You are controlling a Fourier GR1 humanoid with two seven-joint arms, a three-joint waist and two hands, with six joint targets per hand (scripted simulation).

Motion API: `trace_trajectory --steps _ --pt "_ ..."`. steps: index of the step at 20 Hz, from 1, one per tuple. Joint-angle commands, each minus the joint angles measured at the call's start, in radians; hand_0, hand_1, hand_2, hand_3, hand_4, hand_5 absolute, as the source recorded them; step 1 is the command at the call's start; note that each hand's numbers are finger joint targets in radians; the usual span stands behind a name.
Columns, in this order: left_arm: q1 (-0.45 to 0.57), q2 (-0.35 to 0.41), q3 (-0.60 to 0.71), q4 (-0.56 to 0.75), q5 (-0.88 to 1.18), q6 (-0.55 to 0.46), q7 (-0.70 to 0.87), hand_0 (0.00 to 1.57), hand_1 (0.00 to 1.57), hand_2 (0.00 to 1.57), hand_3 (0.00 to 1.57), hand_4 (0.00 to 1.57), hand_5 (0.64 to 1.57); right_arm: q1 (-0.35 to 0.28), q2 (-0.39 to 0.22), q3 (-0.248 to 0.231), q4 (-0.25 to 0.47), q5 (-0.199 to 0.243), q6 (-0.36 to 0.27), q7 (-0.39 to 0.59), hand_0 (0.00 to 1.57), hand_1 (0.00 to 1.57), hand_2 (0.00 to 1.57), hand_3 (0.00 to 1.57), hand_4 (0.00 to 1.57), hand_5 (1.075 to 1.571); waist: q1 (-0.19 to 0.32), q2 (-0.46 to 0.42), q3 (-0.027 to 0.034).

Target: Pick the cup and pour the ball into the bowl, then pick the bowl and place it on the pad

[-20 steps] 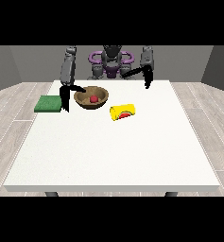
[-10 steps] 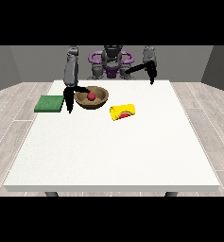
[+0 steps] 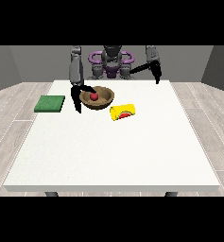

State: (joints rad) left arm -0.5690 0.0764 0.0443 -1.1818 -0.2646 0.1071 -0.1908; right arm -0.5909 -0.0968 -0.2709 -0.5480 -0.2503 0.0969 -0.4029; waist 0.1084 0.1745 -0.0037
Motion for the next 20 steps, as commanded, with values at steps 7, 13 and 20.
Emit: trace_trajectory --steps 7,13,20 --pt "-0.023 0.017 0.018 -0.009 0.026 -0.029 0.026 0.00 0.00 0.00 0.00 0.00 1.569 0.029 -0.056 0.059 0.074 0.109 -0.185 0.145 1.57 1.57 1.57 1.57 1.04 1.549 0.021 0.001 0.0031" --pt "0.050 0.087 0.100 0.090 0.074 -0.064 -0.046 0.00 0.00 0.00 0.00 0.00 1.570 -0.050 -0.053 0.117 0.010 0.148 -0.249 0.346 1.57 1.57 1.57 1.57 1.02 1.554 -0.048 -0.101 0.0031" --pt "0.071 0.060 0.092 0.109 0.048 0.002 -0.090 0.00 0.00 0.00 0.00 0.00 1.570 -0.120 -0.147 0.071 -0.056 0.085 -0.156 0.482 1.57 1.57 1.57 1.57 1.05 1.553 -0.089 -0.092 0.0036"
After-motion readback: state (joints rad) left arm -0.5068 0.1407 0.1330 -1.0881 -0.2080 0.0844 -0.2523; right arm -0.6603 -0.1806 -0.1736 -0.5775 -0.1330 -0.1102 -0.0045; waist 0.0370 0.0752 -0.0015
